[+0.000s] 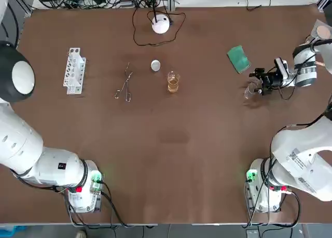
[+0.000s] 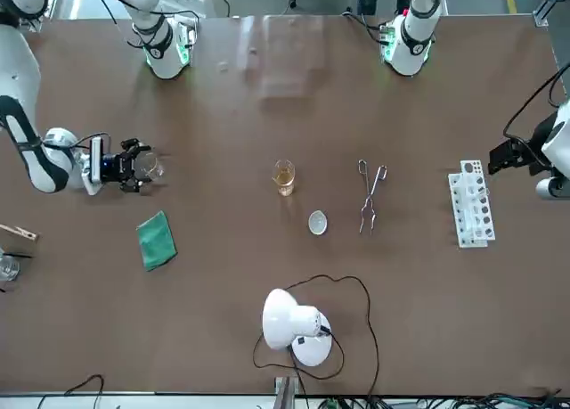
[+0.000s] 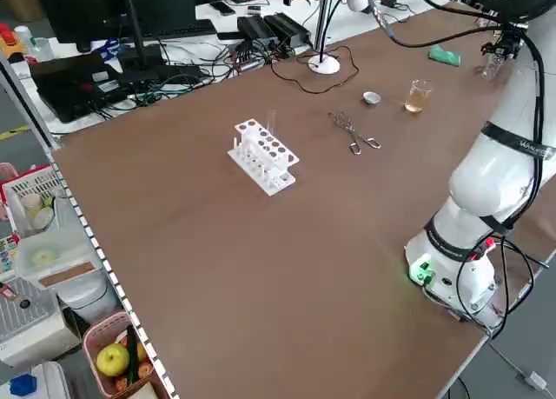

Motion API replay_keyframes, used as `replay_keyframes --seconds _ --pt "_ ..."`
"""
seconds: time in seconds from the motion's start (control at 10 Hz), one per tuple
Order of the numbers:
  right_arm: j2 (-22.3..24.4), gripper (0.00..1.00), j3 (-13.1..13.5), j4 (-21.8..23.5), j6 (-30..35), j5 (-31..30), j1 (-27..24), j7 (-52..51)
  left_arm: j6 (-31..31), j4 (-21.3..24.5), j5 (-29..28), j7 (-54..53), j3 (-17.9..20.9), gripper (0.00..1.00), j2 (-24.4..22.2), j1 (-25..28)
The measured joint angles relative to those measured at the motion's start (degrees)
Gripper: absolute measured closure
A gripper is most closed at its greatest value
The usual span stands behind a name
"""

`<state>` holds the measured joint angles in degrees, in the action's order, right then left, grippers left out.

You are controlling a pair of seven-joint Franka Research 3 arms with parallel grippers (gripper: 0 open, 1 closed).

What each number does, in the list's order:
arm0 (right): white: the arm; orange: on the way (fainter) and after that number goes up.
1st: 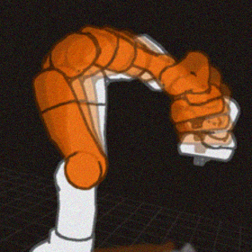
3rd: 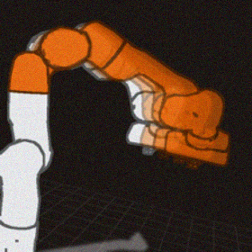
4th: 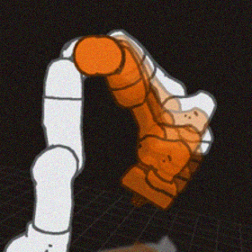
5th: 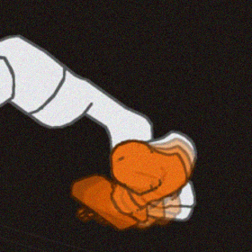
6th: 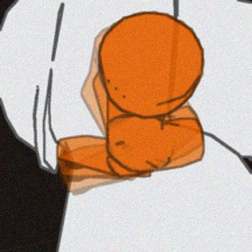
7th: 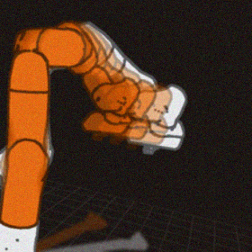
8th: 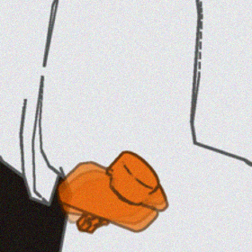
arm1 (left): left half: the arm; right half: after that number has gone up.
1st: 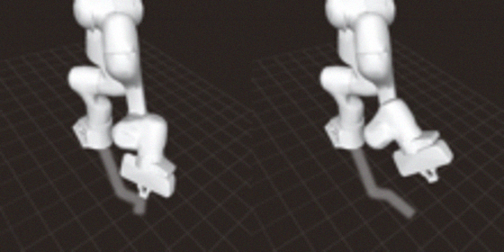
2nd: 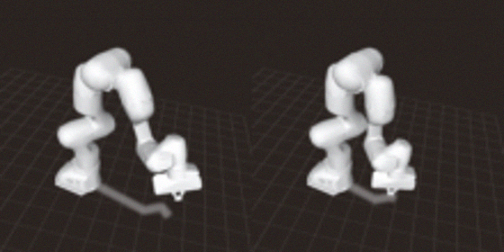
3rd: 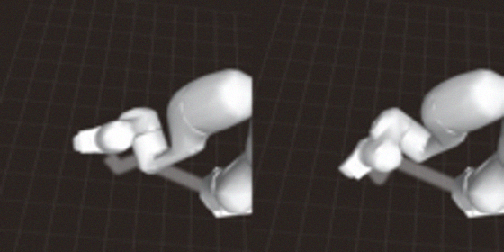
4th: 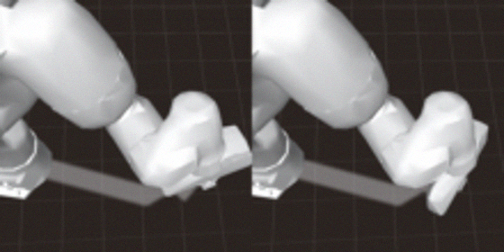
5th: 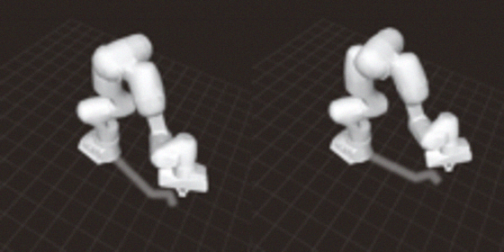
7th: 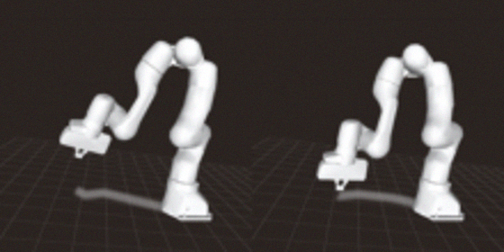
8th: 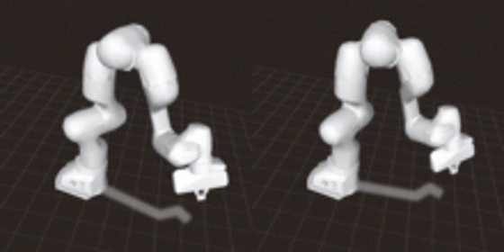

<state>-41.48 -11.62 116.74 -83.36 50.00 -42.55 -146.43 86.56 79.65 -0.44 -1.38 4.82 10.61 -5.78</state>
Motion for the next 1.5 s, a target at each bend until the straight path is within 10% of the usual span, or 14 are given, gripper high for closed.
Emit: replay_keyframes --seconds 1.0,1.5 --pt "28.9 0.0 -0.9 -2.7 -2.5 1.9 13.3 54.1 0.0 0.0 0.0 0.0 0.0 0.0 0.0 0.0" --pt "34.1 0.0 -0.9 -9.8 -8.8 -1.9 22.3 83.1 0.0 0.0 0.0 0.0 0.0 0.0 0.0 0.0"
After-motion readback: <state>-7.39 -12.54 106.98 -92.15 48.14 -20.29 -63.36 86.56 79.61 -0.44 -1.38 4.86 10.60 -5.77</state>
